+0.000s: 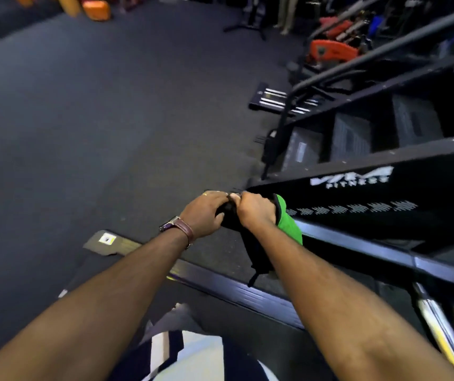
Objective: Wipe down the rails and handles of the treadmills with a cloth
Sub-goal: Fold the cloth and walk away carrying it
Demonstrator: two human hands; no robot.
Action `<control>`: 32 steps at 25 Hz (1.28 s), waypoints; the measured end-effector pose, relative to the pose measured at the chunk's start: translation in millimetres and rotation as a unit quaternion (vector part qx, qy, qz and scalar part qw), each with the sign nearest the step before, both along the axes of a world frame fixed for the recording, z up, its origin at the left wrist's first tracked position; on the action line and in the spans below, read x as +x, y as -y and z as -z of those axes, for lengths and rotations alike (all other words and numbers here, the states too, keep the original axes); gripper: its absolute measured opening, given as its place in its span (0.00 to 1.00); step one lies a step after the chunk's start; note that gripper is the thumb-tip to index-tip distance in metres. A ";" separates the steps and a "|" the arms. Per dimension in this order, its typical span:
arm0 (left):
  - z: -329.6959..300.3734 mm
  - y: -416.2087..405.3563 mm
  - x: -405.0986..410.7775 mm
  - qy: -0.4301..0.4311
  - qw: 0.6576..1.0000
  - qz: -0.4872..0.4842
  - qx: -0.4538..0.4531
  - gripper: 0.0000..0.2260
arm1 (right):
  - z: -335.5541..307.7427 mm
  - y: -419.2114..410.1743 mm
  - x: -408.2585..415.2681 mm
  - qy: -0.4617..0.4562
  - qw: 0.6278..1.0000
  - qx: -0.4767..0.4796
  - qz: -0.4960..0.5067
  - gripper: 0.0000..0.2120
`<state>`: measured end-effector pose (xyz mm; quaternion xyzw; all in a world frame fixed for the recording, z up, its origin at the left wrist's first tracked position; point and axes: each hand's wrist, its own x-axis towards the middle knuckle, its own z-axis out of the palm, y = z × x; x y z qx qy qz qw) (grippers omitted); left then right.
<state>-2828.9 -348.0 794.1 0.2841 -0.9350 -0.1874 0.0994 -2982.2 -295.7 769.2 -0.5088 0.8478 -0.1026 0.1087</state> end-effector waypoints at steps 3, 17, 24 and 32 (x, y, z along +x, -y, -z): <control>2.1 23.2 62.2 0.009 0.993 -0.111 -0.028 0.19 | -6.3 46.1 42.3 0.024 0.998 0.001 -0.059 0.22; -28.0 140.6 406.6 -0.038 0.872 -0.476 -0.105 0.13 | -70.6 273.7 390.6 0.392 0.836 0.015 -0.384 0.40; -37.0 145.4 573.9 0.036 0.784 -0.616 -0.071 0.12 | -86.8 364.3 555.7 0.001 0.757 -0.031 -0.653 0.14; -17.9 190.1 722.6 0.080 0.705 -0.704 -0.039 0.13 | -59.8 461.5 734.9 -0.017 0.768 -0.077 -0.636 0.10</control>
